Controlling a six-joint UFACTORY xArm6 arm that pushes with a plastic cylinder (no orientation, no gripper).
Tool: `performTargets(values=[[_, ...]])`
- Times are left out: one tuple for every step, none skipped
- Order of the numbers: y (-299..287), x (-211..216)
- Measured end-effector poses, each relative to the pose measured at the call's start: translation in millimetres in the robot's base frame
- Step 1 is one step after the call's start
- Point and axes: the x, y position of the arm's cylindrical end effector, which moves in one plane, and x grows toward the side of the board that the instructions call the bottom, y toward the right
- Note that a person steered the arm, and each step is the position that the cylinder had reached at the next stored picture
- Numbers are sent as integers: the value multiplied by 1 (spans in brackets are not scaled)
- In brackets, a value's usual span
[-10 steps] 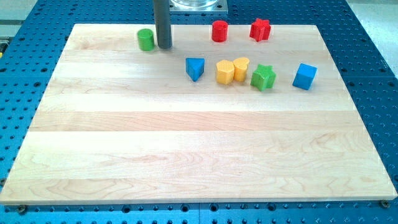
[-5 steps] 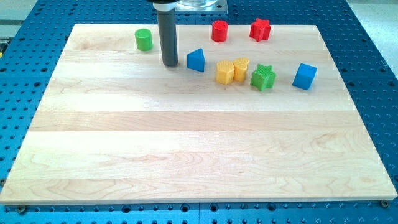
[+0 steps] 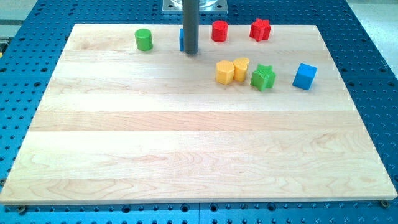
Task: Push the triangle to the left of the red circle
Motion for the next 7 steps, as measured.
performTargets(values=[[-29,-7],[-24,-20],[-16,-34],[-8,-42],[0,-32],[17,-4],[133,-4]])
